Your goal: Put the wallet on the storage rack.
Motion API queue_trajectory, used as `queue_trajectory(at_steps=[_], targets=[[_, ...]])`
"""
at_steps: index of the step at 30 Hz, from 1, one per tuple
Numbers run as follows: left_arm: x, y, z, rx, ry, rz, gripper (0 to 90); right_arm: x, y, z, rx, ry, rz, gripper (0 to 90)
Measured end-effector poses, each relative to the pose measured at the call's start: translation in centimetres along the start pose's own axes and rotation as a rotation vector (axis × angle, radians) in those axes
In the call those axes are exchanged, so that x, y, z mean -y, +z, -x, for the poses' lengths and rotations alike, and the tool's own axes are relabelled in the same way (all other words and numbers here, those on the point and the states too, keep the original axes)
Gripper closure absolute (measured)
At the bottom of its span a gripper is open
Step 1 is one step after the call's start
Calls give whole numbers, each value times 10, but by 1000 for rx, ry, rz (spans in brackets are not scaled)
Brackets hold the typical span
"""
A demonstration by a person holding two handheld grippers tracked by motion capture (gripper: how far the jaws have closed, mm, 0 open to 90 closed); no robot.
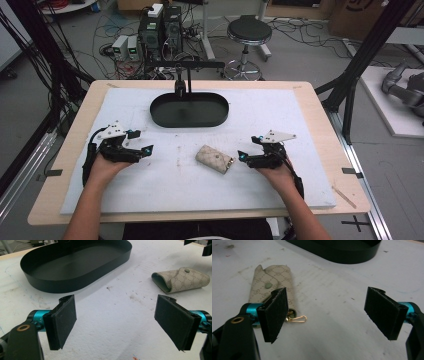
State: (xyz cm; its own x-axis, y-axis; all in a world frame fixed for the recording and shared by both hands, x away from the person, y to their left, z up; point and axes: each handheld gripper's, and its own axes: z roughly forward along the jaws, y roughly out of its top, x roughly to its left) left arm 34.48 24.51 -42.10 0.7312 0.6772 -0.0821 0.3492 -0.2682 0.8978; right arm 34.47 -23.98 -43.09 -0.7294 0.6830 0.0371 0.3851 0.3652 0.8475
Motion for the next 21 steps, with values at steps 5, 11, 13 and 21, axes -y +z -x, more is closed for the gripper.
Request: queue_trajectory(at_steps=[5, 11, 13, 21], targets=[[0, -1, 1, -1, 3, 4, 178, -5, 10, -10, -38, -23, -18, 199], [1, -1, 0, -4, 0, 3, 178, -8, 21, -22, -79, -48, -49, 192], [1, -1, 0, -4, -1, 4, 178, -8, 23, -25, -89, -49, -55, 192], [1, 0, 0, -1, 1, -2, 178, -10, 36, -35, -140, -75, -100, 188]])
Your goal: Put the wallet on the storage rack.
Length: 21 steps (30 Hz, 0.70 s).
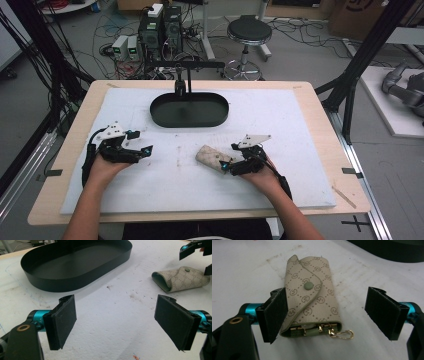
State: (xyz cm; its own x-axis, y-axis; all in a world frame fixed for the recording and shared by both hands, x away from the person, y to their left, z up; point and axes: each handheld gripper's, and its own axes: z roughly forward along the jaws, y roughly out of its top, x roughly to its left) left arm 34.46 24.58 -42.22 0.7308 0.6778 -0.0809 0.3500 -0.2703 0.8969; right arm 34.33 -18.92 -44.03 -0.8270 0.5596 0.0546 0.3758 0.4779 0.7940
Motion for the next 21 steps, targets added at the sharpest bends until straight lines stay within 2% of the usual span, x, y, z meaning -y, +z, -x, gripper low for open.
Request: queue_trajectory(at_steps=[5, 11, 13, 17, 21], targets=[[0, 1, 1, -1, -2, -2, 178, -1, 5, -4, -12, -18, -18, 186], [0, 1, 1, 4, 2, -5, 177, 1, 16, -9, -46, -29, -97, 186], [0, 2, 1, 2, 3, -8, 178, 1, 18, -10, -38, -54, -118, 186], [1, 3, 2, -1, 8, -18, 178, 0, 21, -14, -24, -70, -151, 187], [1, 4, 2, 0, 7, -21, 178, 0, 22, -17, -6, -90, -162, 204]])
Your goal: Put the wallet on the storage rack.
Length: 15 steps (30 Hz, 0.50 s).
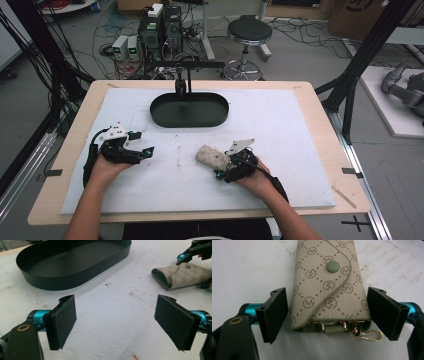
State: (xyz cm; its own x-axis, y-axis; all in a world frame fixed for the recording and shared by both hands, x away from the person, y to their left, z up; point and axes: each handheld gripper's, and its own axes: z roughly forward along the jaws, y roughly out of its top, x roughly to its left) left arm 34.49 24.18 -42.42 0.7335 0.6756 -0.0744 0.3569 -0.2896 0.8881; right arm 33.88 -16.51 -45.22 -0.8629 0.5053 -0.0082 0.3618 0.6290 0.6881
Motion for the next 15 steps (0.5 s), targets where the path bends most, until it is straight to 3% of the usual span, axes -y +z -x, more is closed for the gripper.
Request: queue_trajectory(at_steps=[3, 5, 10, 15], targets=[[0, 0, 0, -2, -2, 3, 178, 0, -3, 1, 1, -9, 6, 305], [0, 0, 0, -4, -3, 4, 178, 0, -3, 2, -3, -1, 3, 324], [-2, -2, 1, -6, 9, 12, 178, -1, -6, 0, 32, -35, 9, 352], [-2, -2, 1, -11, 12, 8, 178, -3, -14, 3, 26, -37, 51, 355]])
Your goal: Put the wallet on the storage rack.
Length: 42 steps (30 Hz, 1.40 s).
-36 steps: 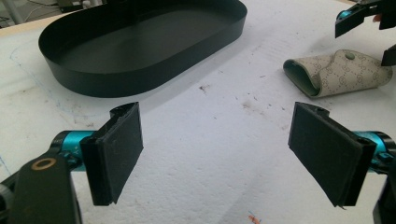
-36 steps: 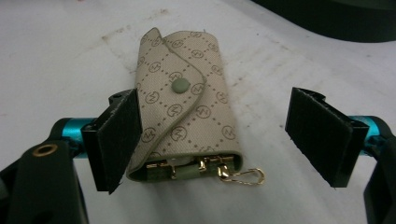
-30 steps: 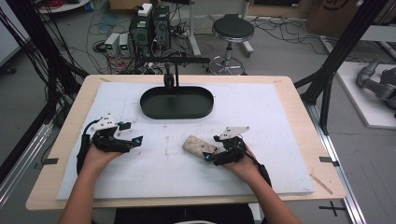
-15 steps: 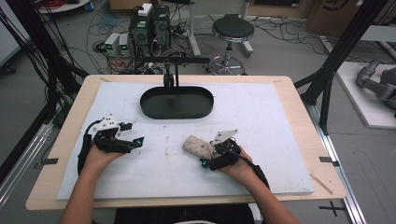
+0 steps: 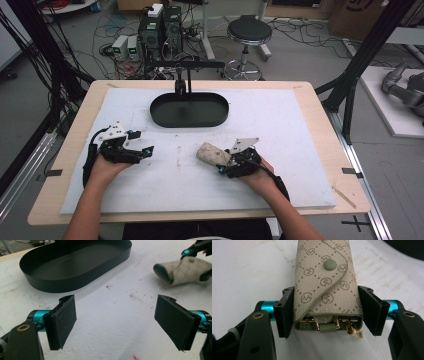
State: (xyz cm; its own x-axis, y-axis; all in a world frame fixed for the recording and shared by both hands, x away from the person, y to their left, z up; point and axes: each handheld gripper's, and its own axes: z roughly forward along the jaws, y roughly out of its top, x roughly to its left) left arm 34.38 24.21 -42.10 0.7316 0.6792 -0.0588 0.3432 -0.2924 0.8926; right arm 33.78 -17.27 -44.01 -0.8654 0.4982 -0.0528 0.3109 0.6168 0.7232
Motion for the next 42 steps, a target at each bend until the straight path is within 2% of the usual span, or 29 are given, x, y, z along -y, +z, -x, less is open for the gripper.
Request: queue_trajectory(at_steps=[2, 8, 18, 23, 29, 32, 41, 42], targets=[[0, 0, 0, -2, -2, -1, 178, -1, -3, 3, -2, 7, 27, 357], [0, -1, -1, -3, -9, 5, 178, -8, -11, 13, -1, 12, 39, 362], [-1, -1, 1, 0, 2, 5, 178, -37, -18, 29, -17, -6, 55, 363], [-1, -1, 1, -1, -2, 10, 178, -56, -15, 39, -32, -22, 60, 363], [-1, -1, 0, -1, 3, 5, 178, -75, -6, 49, -14, -40, 52, 363], [-1, -1, 1, 1, 2, 3, 178, -84, -2, 56, -2, -39, 70, 363], [-1, 1, 2, -1, 6, -3, 178, -110, 13, 75, 7, -55, 49, 362], [-1, 1, 2, -2, 6, -7, 178, -112, 16, 77, 5, -45, 48, 362]])
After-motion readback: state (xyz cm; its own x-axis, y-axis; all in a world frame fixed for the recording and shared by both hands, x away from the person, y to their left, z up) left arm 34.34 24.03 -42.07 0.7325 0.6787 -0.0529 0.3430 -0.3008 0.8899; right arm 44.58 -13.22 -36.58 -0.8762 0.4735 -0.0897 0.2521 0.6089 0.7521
